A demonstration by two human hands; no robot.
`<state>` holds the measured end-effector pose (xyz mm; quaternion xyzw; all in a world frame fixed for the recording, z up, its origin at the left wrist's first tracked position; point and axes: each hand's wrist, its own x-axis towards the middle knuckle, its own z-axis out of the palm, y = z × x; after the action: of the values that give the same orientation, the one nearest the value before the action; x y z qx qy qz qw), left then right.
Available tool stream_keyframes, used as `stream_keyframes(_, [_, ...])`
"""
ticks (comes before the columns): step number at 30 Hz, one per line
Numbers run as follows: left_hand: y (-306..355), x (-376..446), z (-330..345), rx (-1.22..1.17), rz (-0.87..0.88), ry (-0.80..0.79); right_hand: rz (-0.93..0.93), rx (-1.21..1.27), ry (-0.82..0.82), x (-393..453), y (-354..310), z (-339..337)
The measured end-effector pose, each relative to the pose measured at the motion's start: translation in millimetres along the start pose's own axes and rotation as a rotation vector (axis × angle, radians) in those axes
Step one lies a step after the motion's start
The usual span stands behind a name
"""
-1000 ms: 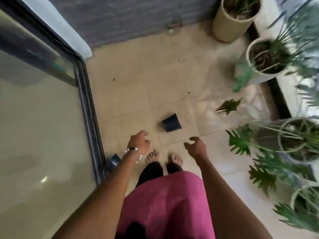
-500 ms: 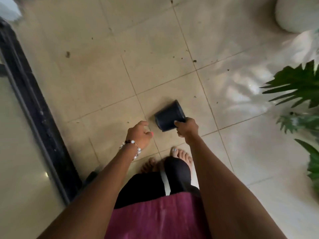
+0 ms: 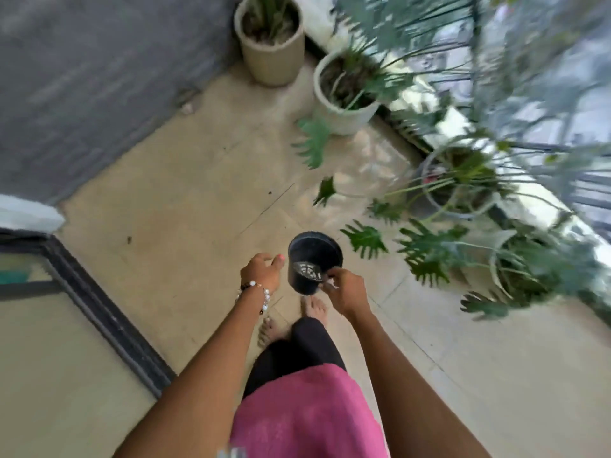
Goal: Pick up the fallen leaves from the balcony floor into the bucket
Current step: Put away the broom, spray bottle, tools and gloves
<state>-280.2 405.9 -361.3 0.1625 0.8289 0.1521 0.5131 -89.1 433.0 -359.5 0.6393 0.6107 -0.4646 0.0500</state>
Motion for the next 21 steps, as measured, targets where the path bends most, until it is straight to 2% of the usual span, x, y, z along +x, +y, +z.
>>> stream_keyframes(5, [76.8,-156.0,49.5,0.026,0.094,-0.121,0.050,0.210,0.177,-104.7,50.4,-81.5])
stream_keyframes(8, [95.7,-222.1,106.8,0.091,0.193,-0.182,0.068,0.301,0.280,-160.8,98.9,-124.7])
stream_keyframes(14, [97.0,-310.8,260.9,0.337,0.350,-0.255,0.111,0.404,0.415,-262.6,237.5,-206.4])
stream_keyframes(16, [93.9,-339.3,309.5,0.399,0.398,-0.275,0.118,0.566,0.469,-291.2,285.6,-230.7])
stream_keyframes(19, [95.8,-369.6,379.5,0.500,0.437,-0.340,0.240,0.858,0.559,-325.3,343.9,-264.6])
stream_keyframes(21, [99.3,-374.6,424.9,0.587,0.475,-0.399,0.328,0.947,0.619,-331.5,382.1,-279.7])
